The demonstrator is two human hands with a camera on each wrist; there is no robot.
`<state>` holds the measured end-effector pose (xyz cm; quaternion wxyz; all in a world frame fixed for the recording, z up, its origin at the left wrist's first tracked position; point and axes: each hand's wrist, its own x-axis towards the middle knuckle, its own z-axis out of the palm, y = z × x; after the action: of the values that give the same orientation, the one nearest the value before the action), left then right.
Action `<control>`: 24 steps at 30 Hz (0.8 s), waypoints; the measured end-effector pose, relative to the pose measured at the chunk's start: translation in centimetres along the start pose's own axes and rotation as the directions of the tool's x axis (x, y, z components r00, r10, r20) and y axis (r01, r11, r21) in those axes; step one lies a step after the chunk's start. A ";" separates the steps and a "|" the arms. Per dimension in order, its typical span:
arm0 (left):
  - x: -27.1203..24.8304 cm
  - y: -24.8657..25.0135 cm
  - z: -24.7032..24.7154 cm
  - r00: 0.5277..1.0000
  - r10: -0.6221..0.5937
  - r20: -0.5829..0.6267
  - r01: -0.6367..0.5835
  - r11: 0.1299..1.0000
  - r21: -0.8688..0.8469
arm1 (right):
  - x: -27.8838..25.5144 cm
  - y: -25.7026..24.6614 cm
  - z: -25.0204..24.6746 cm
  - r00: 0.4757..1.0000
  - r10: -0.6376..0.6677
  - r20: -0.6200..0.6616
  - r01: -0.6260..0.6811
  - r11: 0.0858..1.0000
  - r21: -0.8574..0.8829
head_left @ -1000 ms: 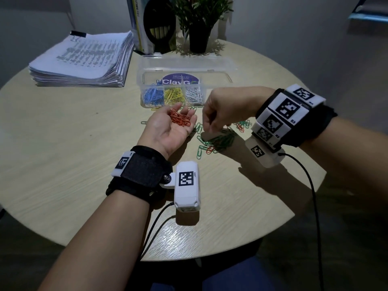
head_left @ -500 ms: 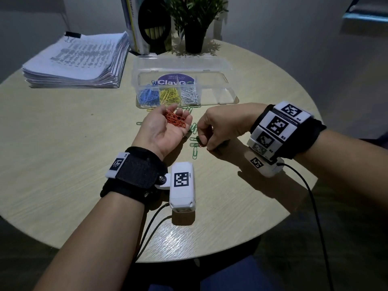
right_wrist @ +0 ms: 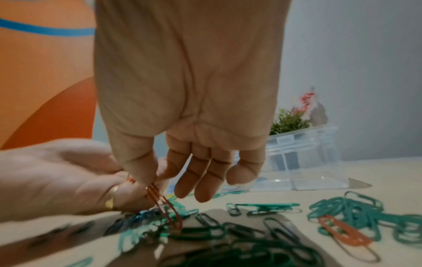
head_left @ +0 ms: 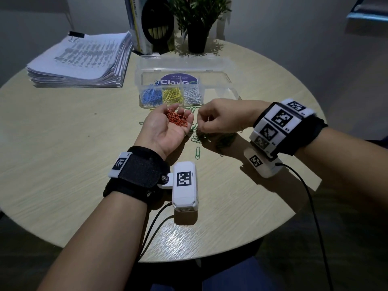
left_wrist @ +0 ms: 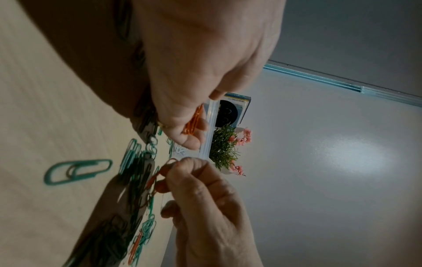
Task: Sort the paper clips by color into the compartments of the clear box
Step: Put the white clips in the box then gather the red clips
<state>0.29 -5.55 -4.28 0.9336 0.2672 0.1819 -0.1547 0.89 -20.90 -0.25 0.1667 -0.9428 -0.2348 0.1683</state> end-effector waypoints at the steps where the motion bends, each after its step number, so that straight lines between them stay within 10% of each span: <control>1: 0.1 0.0 0.0 1.000 0.000 -0.002 0.000 1.000 -0.002 | 0.0 0.2 -0.3 1.000 0.024 0.004 -0.024 0.997 0.071; 9: 0.1 -0.1 -0.1 1.000 0.000 -0.003 0.000 1.000 -0.005 | 0.3 1.4 -1.0 0.987 0.144 -0.075 -0.110 0.931 0.348; 24: -0.1 -0.8 0.2 0.999 -0.031 0.009 0.030 0.999 0.029 | -0.9 2.5 -1.7 0.827 0.541 -0.151 -0.562 0.794 -0.233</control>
<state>-0.07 -6.25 -4.41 0.9280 0.2773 0.1793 -0.1728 1.81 -23.83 0.49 -0.0092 -0.9894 0.0361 0.1401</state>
